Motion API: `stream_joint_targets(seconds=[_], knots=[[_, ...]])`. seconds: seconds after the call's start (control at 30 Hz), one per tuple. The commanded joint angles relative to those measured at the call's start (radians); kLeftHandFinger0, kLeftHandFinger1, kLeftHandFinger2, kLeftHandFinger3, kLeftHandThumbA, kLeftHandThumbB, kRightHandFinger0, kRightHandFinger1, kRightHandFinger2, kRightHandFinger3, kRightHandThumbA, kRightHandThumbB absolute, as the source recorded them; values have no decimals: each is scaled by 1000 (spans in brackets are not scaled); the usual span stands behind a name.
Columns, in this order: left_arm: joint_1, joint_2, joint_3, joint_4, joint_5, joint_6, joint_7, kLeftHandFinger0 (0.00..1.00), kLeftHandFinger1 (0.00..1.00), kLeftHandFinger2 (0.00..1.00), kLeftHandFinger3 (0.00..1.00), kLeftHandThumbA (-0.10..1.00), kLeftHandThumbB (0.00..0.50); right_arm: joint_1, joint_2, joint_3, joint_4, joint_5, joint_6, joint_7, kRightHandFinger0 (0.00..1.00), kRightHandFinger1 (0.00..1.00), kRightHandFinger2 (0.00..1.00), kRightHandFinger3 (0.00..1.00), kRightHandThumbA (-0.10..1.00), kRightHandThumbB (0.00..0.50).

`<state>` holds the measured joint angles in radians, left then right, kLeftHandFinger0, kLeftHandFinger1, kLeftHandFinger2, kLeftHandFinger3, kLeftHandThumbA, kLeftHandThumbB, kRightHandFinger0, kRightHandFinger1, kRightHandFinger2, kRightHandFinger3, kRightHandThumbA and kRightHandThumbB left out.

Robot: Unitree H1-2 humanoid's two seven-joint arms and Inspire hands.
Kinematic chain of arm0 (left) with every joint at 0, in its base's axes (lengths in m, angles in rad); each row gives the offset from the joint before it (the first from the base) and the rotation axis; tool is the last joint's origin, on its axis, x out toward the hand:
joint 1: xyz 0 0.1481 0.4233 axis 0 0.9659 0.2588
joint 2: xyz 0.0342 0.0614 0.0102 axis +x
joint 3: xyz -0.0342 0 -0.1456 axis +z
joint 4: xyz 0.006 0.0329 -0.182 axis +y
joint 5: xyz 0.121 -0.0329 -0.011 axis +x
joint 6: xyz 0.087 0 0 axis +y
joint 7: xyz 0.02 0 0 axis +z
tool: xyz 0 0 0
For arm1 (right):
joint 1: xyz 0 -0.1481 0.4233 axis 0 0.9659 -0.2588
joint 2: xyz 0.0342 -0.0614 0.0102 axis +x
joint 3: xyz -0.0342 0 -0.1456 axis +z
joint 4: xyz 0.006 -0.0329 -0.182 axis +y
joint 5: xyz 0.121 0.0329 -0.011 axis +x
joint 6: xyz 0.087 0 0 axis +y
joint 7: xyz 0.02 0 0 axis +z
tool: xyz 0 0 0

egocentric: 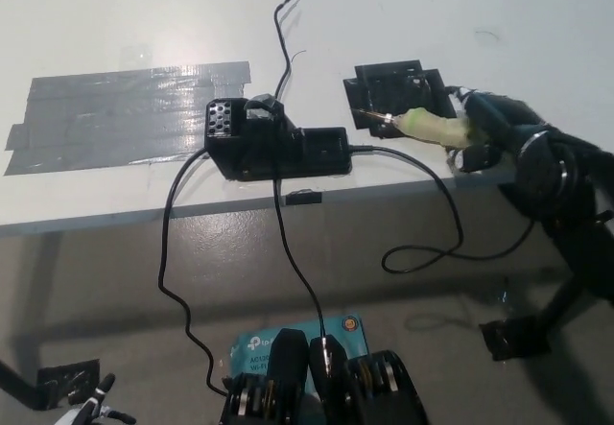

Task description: The robot uses its right hand to grab and lift the soldering gun kept on the middle of the table and puts it in its base

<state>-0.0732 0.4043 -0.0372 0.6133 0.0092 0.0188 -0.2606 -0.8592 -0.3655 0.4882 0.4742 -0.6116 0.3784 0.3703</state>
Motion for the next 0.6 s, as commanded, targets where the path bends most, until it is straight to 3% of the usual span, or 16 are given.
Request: stream_joint_targets(seconds=[0.0, 0.13, 0.27, 0.43, 0.57], knots=[[-1, 14, 3, -5, -3, -34, -18, 0, 0, 193, 482, 1000, 500, -40, -4, 3, 2, -26, -26, -11, 1000, 1000, 1000, 1000, 552, 316], [-3, 7, 12, -3, -14, -28, -17, 0, 0, 192, 493, 1000, 500, -35, -20, 10, 6, -40, -18, -10, 1000, 1000, 1000, 1000, 501, 284], [-5, 5, 11, 2, -13, -45, -16, 0, 0, 180, 517, 1000, 500, -34, -47, -1, 55, -35, -35, -22, 1000, 1000, 1000, 1000, 523, 317], [-7, 2, 6, -17, -8, -48, -17, 0, 0, 249, 540, 1000, 500, -42, -66, 9, 73, -51, -35, -20, 1000, 1000, 1000, 1000, 495, 309], [-21, -8, -4, -3, 0, -52, -14, 0, 0, 225, 527, 1000, 500, -53, -38, 5, 87, -41, -31, -17, 1000, 1000, 965, 1000, 492, 317]])
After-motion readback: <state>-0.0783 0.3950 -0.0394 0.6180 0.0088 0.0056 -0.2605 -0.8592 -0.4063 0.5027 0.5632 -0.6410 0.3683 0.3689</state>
